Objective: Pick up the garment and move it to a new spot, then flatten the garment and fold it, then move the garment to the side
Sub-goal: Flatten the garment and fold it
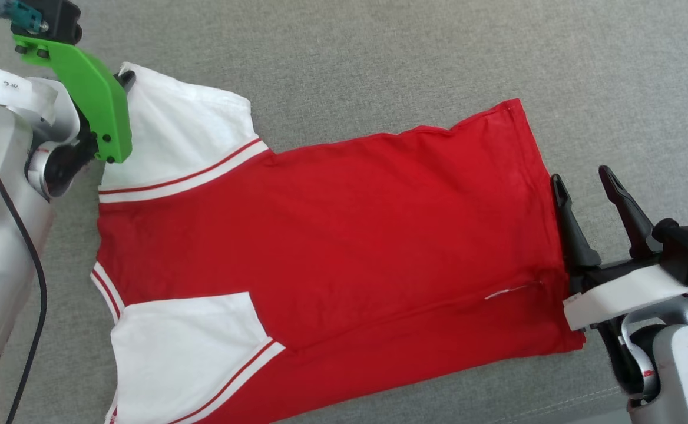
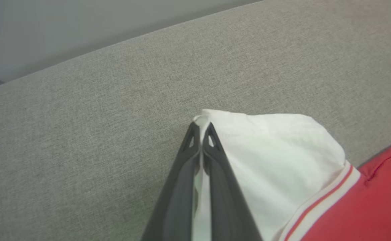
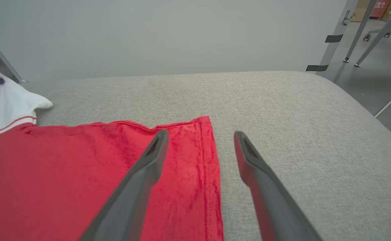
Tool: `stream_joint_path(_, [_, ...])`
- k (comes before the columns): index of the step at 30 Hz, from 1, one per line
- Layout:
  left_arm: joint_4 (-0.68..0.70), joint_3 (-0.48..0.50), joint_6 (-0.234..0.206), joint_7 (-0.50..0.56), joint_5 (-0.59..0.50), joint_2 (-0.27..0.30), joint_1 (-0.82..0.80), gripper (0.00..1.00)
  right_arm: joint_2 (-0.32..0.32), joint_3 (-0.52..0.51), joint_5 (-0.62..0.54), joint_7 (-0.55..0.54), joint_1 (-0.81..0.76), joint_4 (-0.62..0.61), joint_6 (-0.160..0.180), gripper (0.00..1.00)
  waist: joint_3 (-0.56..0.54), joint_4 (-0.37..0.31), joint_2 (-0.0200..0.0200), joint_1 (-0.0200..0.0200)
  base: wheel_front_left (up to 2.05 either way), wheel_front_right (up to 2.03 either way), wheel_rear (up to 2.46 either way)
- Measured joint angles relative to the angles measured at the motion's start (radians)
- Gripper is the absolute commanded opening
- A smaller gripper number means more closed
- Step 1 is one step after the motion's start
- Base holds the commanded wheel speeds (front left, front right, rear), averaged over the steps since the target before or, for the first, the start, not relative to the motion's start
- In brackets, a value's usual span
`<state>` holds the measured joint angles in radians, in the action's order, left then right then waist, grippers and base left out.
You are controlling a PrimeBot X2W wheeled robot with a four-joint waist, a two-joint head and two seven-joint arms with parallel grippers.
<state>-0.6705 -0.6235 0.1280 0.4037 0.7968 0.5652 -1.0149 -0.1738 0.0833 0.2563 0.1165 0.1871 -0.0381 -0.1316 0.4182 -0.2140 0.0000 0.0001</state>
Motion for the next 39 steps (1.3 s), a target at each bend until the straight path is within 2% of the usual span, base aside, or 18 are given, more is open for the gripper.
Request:
stream_joint_path(4, [0.055,0.008,0.000,-0.009,0.021,0.001,0.059,0.00,-0.069,-0.013,0.004,-0.130,0.000,0.008,0.000,1.00,-0.049,0.019,0.0000,0.0000,0.00,0.00,0.00])
stream_joint_path(10, [0.241,0.006,-0.018,-0.016,0.052,0.013,0.158,0.00,-0.171,-0.021,0.040,-0.318,0.037,0.015,0.000,1.00,-0.098,0.071,0.0000,0.0000,0.00,0.00,0.00])
stream_joint_path(11, [0.283,0.006,-0.030,-0.015,0.054,0.018,0.181,0.00,-0.190,-0.019,0.045,-0.355,0.053,0.016,0.000,1.00,-0.103,0.082,0.0000,0.0000,0.00,0.00,0.00])
stream_joint_path(12, [0.404,0.006,-0.070,-0.013,0.055,0.045,0.237,0.00,-0.240,-0.008,0.082,-0.469,0.098,0.033,0.000,1.00,-0.113,0.114,0.0000,0.0000,0.00,0.00,0.00])
stream_joint_path(14, [0.487,0.007,-0.097,-0.003,0.055,0.065,0.269,0.00,-0.278,0.012,0.108,-0.549,0.132,0.050,0.000,1.00,-0.115,0.137,0.0000,0.0000,0.00,0.00,0.00])
stream_joint_path(19, [0.663,0.014,-0.154,0.007,0.055,0.094,0.327,0.00,-0.354,0.071,0.185,-0.674,0.233,0.122,0.000,1.00,-0.103,0.182,0.0000,-0.0001,0.00,0.00,0.00])
stream_joint_path(24, [0.783,0.012,-0.188,0.019,0.055,0.099,0.356,0.00,-0.393,0.114,0.228,-0.741,0.329,0.217,0.000,1.00,-0.072,0.220,0.0000,-0.0001,0.00,0.00,0.00])
stream_joint_path(28, [0.833,0.010,-0.196,0.020,0.055,0.100,0.359,0.00,-0.411,0.147,0.241,-0.765,0.391,0.285,0.000,1.00,-0.044,0.247,0.0000,-0.0001,0.00,0.00,0.00])
stream_joint_path(39, [0.847,-0.001,-0.195,0.016,0.054,0.095,0.359,0.00,-0.451,0.262,0.261,-0.753,0.474,0.388,0.000,1.00,0.010,0.308,0.0000,-0.0001,0.00,0.00,0.00])
